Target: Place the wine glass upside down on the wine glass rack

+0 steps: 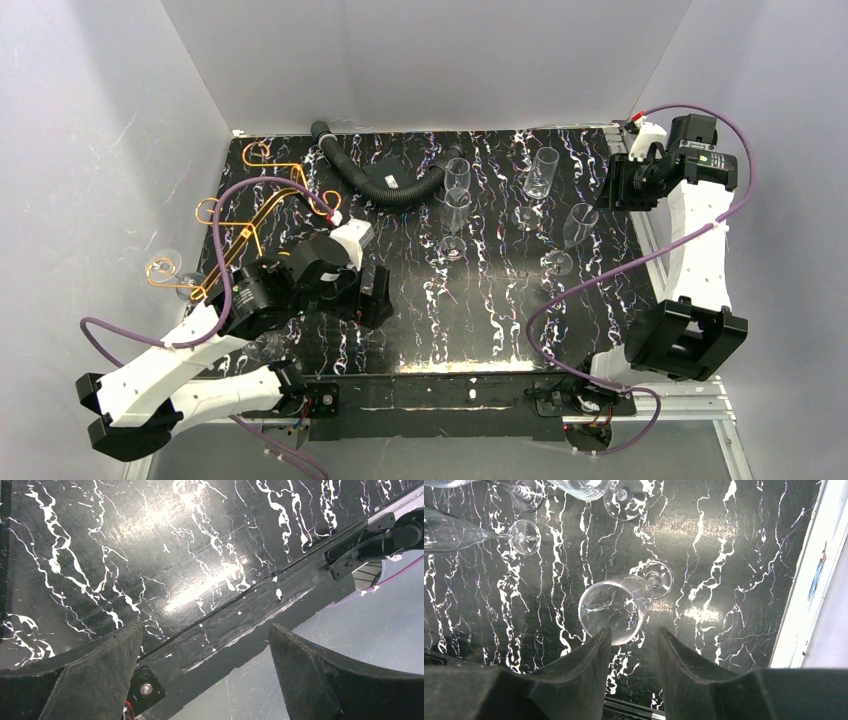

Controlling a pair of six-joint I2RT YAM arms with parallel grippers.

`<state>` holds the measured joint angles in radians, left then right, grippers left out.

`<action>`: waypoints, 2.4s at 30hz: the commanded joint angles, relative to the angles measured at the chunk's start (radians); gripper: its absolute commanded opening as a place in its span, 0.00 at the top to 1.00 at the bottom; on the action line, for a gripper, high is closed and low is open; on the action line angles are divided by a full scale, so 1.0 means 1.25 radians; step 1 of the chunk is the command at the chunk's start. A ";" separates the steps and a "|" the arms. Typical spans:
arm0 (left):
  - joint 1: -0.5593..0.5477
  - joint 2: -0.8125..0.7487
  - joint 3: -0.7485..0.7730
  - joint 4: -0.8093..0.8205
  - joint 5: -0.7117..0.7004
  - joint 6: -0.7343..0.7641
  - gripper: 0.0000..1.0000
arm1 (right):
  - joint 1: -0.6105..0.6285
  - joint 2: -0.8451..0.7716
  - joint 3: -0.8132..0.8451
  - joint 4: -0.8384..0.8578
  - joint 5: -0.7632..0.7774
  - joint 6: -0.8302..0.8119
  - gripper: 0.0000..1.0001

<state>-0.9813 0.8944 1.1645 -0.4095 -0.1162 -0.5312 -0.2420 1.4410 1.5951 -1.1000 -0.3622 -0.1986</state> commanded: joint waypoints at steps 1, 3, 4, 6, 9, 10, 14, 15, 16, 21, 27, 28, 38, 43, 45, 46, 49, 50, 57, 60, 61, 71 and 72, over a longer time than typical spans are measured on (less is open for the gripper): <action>-0.003 0.015 -0.030 0.016 0.001 -0.046 0.02 | 0.000 0.024 0.047 -0.014 -0.008 -0.020 0.56; -0.003 0.019 -0.037 0.022 0.008 -0.057 0.02 | 0.000 0.032 0.044 -0.016 0.001 -0.028 0.57; -0.004 0.019 -0.042 0.026 0.011 -0.062 0.02 | 0.000 0.035 0.042 -0.018 0.001 -0.031 0.58; -0.005 0.016 -0.051 0.035 0.014 -0.069 0.02 | 0.000 0.039 0.033 -0.022 -0.001 -0.040 0.59; -0.004 0.014 -0.060 0.043 0.017 -0.073 0.02 | 0.001 0.045 0.020 -0.020 0.004 -0.054 0.60; -0.003 0.014 -0.061 0.044 0.017 -0.074 0.02 | 0.001 0.048 0.016 -0.020 0.005 -0.057 0.60; -0.004 0.016 -0.061 0.045 0.023 -0.077 0.02 | 0.007 0.065 0.009 -0.022 0.015 -0.065 0.64; -0.004 0.017 -0.061 0.045 0.023 -0.080 0.02 | 0.009 0.067 0.006 -0.022 0.017 -0.067 0.65; -0.003 0.017 -0.062 0.045 0.025 -0.082 0.02 | 0.010 0.070 0.004 -0.021 0.017 -0.069 0.65; -0.004 0.017 -0.067 0.047 0.029 -0.089 0.02 | 0.019 0.072 -0.008 -0.016 0.024 -0.072 0.66; -0.005 0.019 -0.069 0.051 0.033 -0.091 0.02 | 0.033 0.075 -0.016 -0.017 0.052 -0.085 0.76; -0.004 0.020 -0.068 0.051 0.033 -0.093 0.02 | 0.034 0.074 -0.017 -0.016 0.055 -0.088 0.80; -0.004 0.039 -0.075 0.082 0.045 -0.148 0.02 | 0.038 -0.001 -0.044 -0.056 -0.010 -0.106 0.99; -0.004 0.065 -0.083 0.143 0.065 -0.210 0.02 | 0.037 -0.075 -0.126 -0.089 -0.190 -0.127 0.99; -0.003 0.081 -0.088 0.181 0.076 -0.247 0.02 | 0.038 -0.103 -0.161 -0.094 -0.283 -0.131 0.99; -0.003 0.090 -0.092 0.206 0.079 -0.267 0.02 | 0.039 -0.112 -0.178 -0.096 -0.332 -0.135 0.99; -0.004 0.117 -0.103 0.263 0.084 -0.330 0.02 | 0.040 -0.139 -0.224 -0.094 -0.484 -0.143 0.99; -0.003 0.123 -0.112 0.289 0.086 -0.354 0.02 | 0.042 -0.144 -0.238 -0.092 -0.528 -0.149 0.99; -0.004 0.136 -0.192 0.462 0.048 -0.475 0.02 | 0.044 -0.161 -0.303 -0.051 -0.736 -0.146 0.99; -0.004 0.143 -0.196 0.477 0.045 -0.485 0.09 | 0.044 -0.159 -0.308 -0.049 -0.769 -0.155 0.99; -0.005 0.146 -0.197 0.480 0.048 -0.487 0.12 | 0.044 -0.159 -0.309 -0.048 -0.776 -0.156 0.99; -0.004 0.162 -0.209 0.512 0.054 -0.501 0.55 | 0.044 -0.160 -0.314 -0.059 -0.814 -0.174 0.99; -0.004 0.161 -0.209 0.509 0.052 -0.498 0.59 | 0.044 -0.160 -0.314 -0.059 -0.815 -0.174 0.99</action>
<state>-0.9840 1.0931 0.9154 0.2314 -0.0353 -1.1522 -0.1890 1.2625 1.2114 -1.1751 -1.3033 -0.4007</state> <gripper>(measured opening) 0.467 0.051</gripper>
